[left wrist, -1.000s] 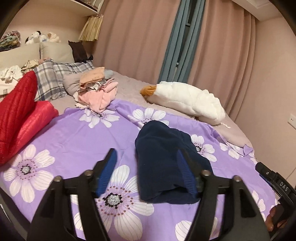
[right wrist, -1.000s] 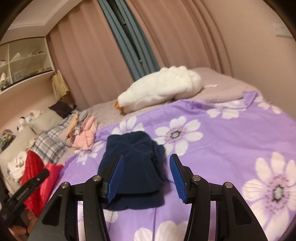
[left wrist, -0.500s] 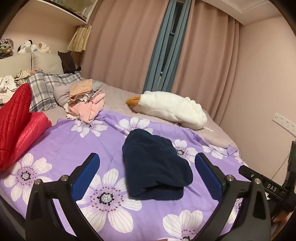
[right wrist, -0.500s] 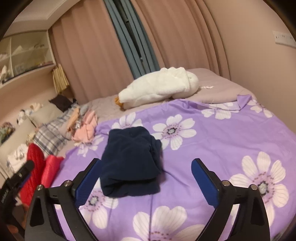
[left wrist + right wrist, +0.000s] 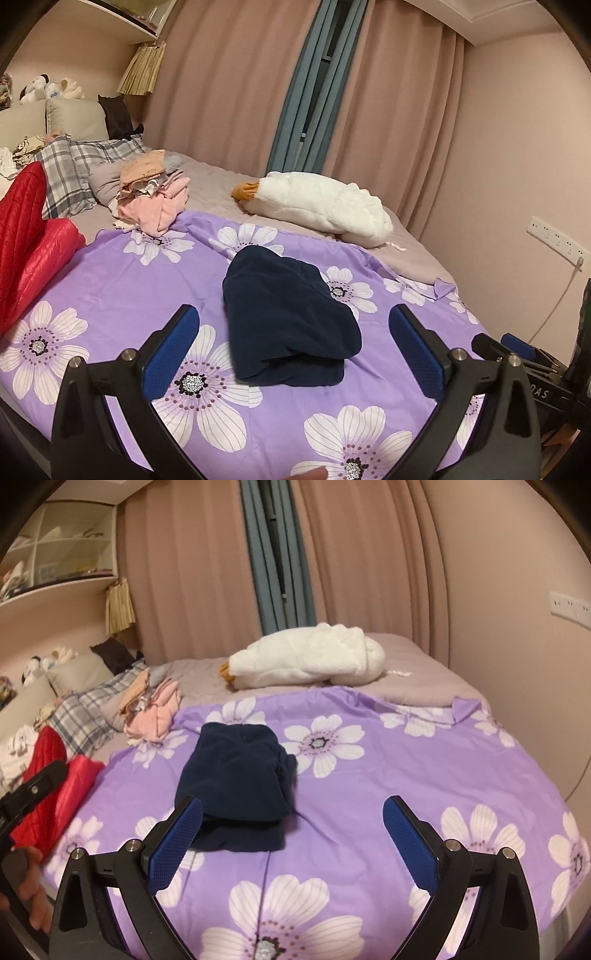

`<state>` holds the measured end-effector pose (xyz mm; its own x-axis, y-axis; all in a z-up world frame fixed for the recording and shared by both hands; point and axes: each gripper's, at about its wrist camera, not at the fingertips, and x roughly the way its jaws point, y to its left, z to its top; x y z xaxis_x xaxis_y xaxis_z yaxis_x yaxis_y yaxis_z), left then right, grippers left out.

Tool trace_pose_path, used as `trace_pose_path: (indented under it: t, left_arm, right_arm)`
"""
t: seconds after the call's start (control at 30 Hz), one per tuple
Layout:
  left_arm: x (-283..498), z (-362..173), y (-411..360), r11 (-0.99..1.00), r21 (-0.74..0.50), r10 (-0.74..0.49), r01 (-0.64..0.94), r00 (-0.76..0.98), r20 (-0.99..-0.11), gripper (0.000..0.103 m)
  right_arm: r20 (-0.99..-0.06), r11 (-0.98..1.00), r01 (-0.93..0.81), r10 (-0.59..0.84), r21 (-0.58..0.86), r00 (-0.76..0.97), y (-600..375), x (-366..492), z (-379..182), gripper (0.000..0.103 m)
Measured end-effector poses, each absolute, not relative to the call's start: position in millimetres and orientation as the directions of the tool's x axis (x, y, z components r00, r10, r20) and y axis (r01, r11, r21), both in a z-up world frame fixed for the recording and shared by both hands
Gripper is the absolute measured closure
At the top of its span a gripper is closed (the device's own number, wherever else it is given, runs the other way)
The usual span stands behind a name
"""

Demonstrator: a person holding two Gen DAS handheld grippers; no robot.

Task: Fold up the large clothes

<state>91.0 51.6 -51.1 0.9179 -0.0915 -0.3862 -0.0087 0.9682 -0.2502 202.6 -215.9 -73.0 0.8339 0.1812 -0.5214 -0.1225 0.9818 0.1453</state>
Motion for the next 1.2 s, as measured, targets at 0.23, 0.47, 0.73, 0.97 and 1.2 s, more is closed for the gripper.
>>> trace_pose_path:
  t: [0.23, 0.47, 0.73, 0.97, 1.2]
  left_arm:
    - [88, -48, 53, 0.969, -0.243, -0.057, -0.040, 0.925, -0.377, 0.000]
    - [86, -47, 55, 0.971, -0.210, 0.030, -0.114, 0.931, -0.365, 0.000]
    - [95, -52, 53, 0.971, -0.212, 0.012, -0.106, 0.915, -0.404, 0.000]
    - [97, -53, 49, 0.975, -0.199, 0.009, -0.099, 0.912, -0.410, 0.000]
    - [93, -52, 44, 0.977, -0.161, 0.067, -0.139, 0.921, -0.385, 0.000]
  right_arm:
    - [-0.525, 0.983, -0.099, 0.167, 0.155, 0.834, -219, 204, -74, 0.005]
    - [-0.533, 0.987, -0.081, 0.145, 0.142, 0.833, -216, 203, -76, 0.005]
    - [-0.551, 0.991, -0.083, 0.130, 0.109, 0.824, -209, 207, -80, 0.005]
    - [-0.561, 0.992, -0.083, 0.120, 0.092, 0.819, -208, 208, -81, 0.005]
    - [-0.553, 0.994, -0.067, 0.106, 0.090, 0.827, -213, 206, -78, 0.005]
